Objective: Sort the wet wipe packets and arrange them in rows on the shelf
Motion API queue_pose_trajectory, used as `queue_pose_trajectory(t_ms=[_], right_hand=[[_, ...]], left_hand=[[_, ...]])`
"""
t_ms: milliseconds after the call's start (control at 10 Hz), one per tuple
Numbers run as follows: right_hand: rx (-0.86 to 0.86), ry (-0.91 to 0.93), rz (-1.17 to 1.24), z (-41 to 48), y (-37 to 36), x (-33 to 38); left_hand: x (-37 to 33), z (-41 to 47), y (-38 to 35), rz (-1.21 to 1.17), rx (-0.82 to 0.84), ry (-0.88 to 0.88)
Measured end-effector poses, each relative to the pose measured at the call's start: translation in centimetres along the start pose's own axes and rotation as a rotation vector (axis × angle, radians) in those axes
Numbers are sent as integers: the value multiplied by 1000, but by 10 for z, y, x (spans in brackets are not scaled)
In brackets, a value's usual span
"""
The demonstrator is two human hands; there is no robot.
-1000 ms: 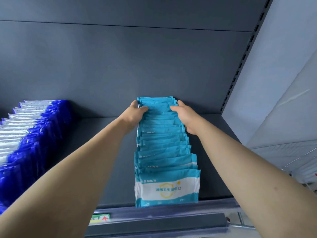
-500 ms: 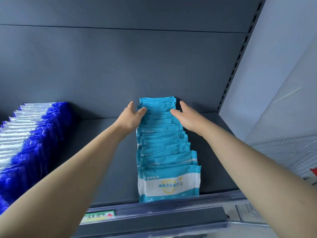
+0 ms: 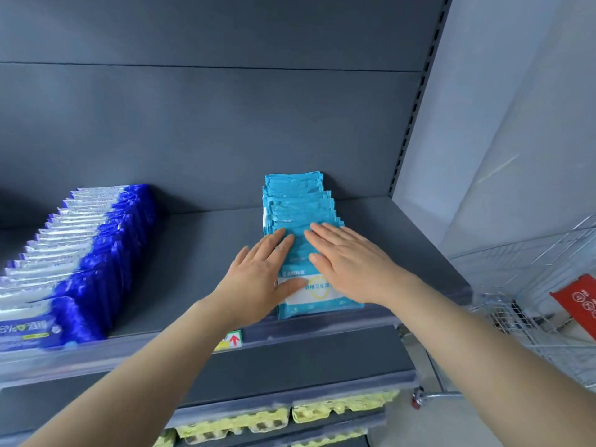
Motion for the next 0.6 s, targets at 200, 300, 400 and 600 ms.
queue_pose_trajectory(t_ms=[200,300,400,600], right_hand=[[-148,40,-93,5,-12,-5],[-164,15,-105,3,-12,-4],[-153,6,-120,1,-15,-6],[-185,22,-135,-4,-2,-1]], left_hand=[[-1,5,-3,81,26,37],[-3,2,-3,118,37,59],[-4,0,-3,157,48,83],[-2,-9,8,106,-17,134]])
Point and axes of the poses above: each hand's wrist, its own z-axis towards the middle knuckle, its own y-axis out of the back of the hand, x = y × z, the point moved 7 cm from there along z, towards the middle knuckle, and after that the axes turned 12 degrees about z, right-handed, at the moved point
